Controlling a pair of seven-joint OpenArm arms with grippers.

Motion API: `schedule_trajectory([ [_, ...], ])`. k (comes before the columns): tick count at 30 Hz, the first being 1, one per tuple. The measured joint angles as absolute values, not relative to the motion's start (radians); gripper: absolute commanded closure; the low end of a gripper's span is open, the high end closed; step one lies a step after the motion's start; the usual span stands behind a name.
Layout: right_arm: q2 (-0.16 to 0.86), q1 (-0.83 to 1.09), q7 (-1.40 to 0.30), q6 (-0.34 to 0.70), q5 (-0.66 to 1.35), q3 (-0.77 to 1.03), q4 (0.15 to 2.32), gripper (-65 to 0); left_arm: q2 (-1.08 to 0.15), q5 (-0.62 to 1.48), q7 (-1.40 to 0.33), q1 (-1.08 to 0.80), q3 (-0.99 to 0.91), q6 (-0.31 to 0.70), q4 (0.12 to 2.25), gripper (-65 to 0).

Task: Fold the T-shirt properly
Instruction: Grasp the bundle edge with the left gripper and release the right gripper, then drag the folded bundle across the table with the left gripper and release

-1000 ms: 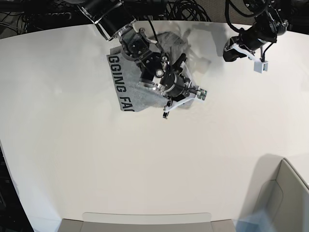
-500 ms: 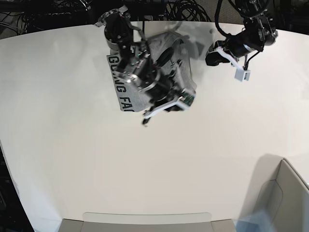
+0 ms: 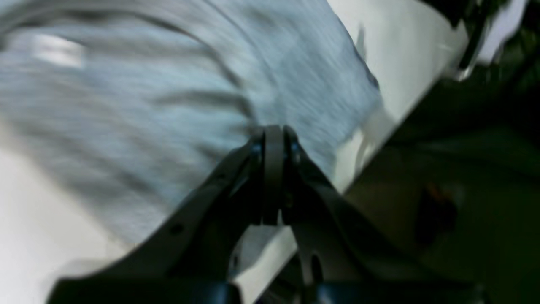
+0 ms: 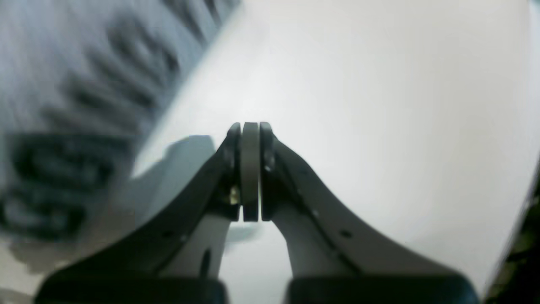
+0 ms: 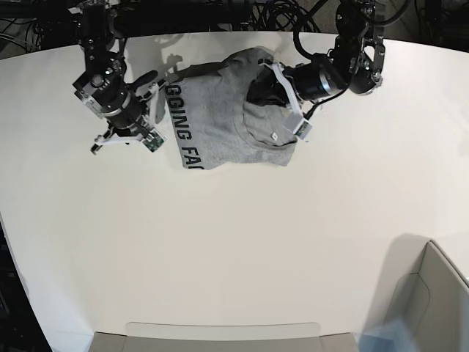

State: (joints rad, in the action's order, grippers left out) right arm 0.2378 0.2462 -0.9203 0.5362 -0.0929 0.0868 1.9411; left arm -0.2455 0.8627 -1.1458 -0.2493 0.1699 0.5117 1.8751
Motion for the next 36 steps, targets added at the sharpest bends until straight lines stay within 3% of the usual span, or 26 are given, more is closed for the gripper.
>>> schedule_trajectory([
  [4, 0.26, 0.286, -0.915, 0.535, -0.001, 0.098, 1.906, 0.0, -0.277, 0.677, -1.125, -0.247, 0.271, 0.512, 1.876, 0.0],
  [8, 0.258, 0.29, -0.91, 0.536, 0.027, 0.082, 1.84, 0.0, -0.233, 0.487, -1.125, -0.246, 0.301, 0.513, 1.861, 0.0],
  [19, 0.262, 0.269, -0.901, 0.536, 0.028, -0.252, 1.837, 0.0, -0.219, 0.322, -1.123, -0.228, 0.146, 0.523, 1.814, 0.0],
  [26, 0.256, 0.262, -0.822, 0.535, 0.039, -0.403, 1.834, 0.0, -0.22, 0.277, -1.123, -0.03, 0.107, 0.517, 1.676, 0.0],
  [32, 0.28, 0.307, -0.825, 0.536, 0.028, -0.399, 1.903, 0.0, -0.187, 0.285, -1.05, 0.154, 0.111, 0.516, 1.522, 0.0],
  [36, 0.347, 0.354, -0.822, 0.535, 0.038, -0.399, 1.969, 0.0, -0.173, 0.281, -1.031, 0.226, 0.111, 0.514, 1.467, 0.0],
])
